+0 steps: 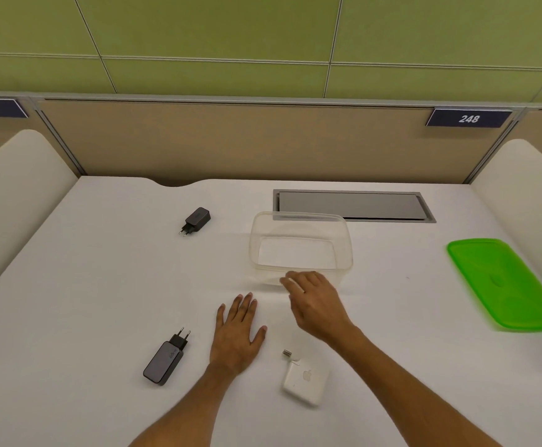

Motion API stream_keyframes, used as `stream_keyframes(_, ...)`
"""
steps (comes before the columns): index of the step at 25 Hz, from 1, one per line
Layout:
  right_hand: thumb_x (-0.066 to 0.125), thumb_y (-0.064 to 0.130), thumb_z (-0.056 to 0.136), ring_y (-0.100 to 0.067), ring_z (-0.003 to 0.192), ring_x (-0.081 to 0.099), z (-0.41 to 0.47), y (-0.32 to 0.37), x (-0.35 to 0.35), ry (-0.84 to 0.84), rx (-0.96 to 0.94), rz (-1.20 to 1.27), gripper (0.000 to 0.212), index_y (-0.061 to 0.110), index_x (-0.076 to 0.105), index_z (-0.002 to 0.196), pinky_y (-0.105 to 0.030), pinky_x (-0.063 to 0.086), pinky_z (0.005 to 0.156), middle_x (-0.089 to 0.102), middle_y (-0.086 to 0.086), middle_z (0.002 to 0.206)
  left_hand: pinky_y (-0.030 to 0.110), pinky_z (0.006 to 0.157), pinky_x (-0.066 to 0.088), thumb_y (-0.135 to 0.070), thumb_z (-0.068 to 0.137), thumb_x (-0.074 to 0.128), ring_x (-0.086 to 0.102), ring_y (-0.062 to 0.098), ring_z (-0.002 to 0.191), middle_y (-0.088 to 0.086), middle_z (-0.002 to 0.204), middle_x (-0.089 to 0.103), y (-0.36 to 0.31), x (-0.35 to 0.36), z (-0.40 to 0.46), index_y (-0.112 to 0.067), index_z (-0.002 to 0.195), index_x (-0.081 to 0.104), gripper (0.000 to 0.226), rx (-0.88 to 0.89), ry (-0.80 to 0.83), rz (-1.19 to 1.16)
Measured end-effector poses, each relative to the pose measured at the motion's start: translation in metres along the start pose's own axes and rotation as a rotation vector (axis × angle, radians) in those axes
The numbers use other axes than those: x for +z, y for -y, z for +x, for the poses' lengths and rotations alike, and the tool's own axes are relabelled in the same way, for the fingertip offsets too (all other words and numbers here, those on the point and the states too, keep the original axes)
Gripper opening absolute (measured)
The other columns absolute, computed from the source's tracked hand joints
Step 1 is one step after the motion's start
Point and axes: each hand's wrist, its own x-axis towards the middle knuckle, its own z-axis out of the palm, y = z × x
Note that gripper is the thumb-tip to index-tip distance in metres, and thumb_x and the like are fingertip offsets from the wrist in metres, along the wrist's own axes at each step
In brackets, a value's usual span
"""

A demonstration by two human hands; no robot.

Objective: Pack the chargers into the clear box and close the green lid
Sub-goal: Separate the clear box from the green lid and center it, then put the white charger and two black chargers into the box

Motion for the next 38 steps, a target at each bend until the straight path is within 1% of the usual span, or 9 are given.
stream_keyframes(2, 0.063, 0.019, 0.081, -0.025, 0.096, 0.065, -0.012, 0.012, 0.0, 0.131, -0.038, 0.0, 0.039, 0.014, 0.062, 0.12, -0.036, 0.053, 0.083, 0.068, -0.007, 0.116, 0.042, 0.116, -0.001, -0.054, 0.093, 0.026, 0.011, 0.015, 0.146, -0.002, 0.157, 0.022, 0.0, 0.0, 0.0, -0.018, 0.149, 0.026, 0.067, -0.004, 0.007, 0.003)
stream_keyframes(5, 0.041, 0.047, 0.092, -0.026, 0.101, 0.061, -0.023, 0.025, 0.0, 0.456, 0.065, -0.017, 0.046, 0.018, 0.053, 0.126, -0.038, 0.047, 0.085, 0.063, -0.005, 0.121, 0.041, 0.117, -0.003, -0.055, 0.093, 0.024, 0.007, 0.013, 0.146, -0.003, 0.158, 0.019, 0.0, 0.001, 0.0, -0.019, 0.15, 0.022, 0.067, -0.009, 0.018, 0.006)
stream_keyframes(7, 0.028, 0.058, 0.093, -0.028, 0.102, 0.059, -0.032, 0.032, 0.003, 0.547, 0.158, -0.048, 0.057, 0.018, 0.05, 0.126, -0.039, 0.043, 0.087, 0.062, -0.005, 0.121, 0.041, 0.117, -0.004, -0.055, 0.093, 0.024, 0.004, 0.011, 0.146, -0.004, 0.159, 0.016, 0.001, 0.002, 0.0, -0.02, 0.15, 0.019, 0.067, -0.014, 0.019, 0.004)
stream_keyframes(9, 0.023, 0.066, 0.09, -0.03, 0.107, 0.057, -0.043, 0.038, 0.005, 0.582, 0.203, -0.043, 0.067, 0.018, 0.046, 0.131, -0.042, 0.042, 0.089, 0.059, -0.007, 0.125, 0.04, 0.118, -0.006, -0.055, 0.093, 0.022, 0.002, 0.01, 0.146, -0.004, 0.159, 0.013, 0.001, 0.002, 0.0, -0.02, 0.151, 0.017, 0.068, -0.016, 0.023, 0.002)
stream_keyframes(13, 0.035, 0.079, 0.077, -0.031, 0.12, 0.048, -0.061, 0.048, 0.004, 0.758, 0.281, 0.002, 0.086, 0.023, 0.03, 0.143, -0.045, 0.041, 0.093, 0.044, -0.006, 0.141, 0.041, 0.118, -0.005, -0.055, 0.093, 0.022, 0.003, 0.012, 0.146, -0.003, 0.159, 0.014, 0.001, 0.003, 0.001, -0.019, 0.151, 0.017, 0.068, -0.013, 0.022, -0.006)
stream_keyframes(17, 0.06, 0.071, 0.068, -0.03, 0.122, 0.045, -0.071, 0.053, 0.001, 0.853, 0.299, 0.018, 0.098, 0.028, 0.02, 0.146, -0.043, 0.044, 0.09, 0.035, -0.003, 0.144, 0.041, 0.119, -0.003, -0.053, 0.093, 0.025, 0.006, 0.013, 0.146, -0.003, 0.159, 0.016, 0.001, 0.003, 0.001, -0.019, 0.15, 0.018, 0.067, -0.015, 0.021, -0.006)
stream_keyframes(23, 0.07, 0.047, 0.071, -0.029, 0.107, 0.054, -0.073, 0.058, -0.003, 0.856, 0.297, 0.009, 0.083, 0.023, 0.03, 0.14, -0.036, 0.044, 0.077, 0.044, -0.005, 0.132, 0.042, 0.119, -0.003, -0.05, 0.094, 0.03, 0.005, 0.012, 0.146, -0.003, 0.159, 0.015, 0.0, 0.001, 0.0, -0.019, 0.15, 0.019, 0.065, -0.012, 0.029, -0.004)
stream_keyframes(29, 0.072, 0.045, 0.07, -0.029, 0.102, 0.059, -0.06, 0.055, -0.005, 0.834, 0.308, 0.036, 0.081, 0.022, 0.035, 0.138, -0.035, 0.045, 0.078, 0.051, -0.005, 0.127, 0.04, 0.118, -0.008, -0.051, 0.094, 0.028, 0.001, 0.01, 0.146, -0.004, 0.16, 0.012, 0.0, 0.002, -0.001, -0.02, 0.151, 0.016, 0.066, -0.016, 0.035, -0.012)
stream_keyframes(38, 0.07, 0.055, 0.064, -0.029, 0.098, 0.064, 0.03, 0.023, -0.032, 0.439, 0.345, 0.091, 0.081, 0.024, 0.041, 0.133, -0.038, 0.051, 0.078, 0.057, -0.003, 0.121, 0.041, 0.117, -0.003, -0.054, 0.092, 0.027, 0.013, 0.014, 0.145, -0.002, 0.157, 0.024, 0.002, 0.003, 0.0, -0.018, 0.148, 0.028, 0.066, 0.005, -0.017, -0.013)
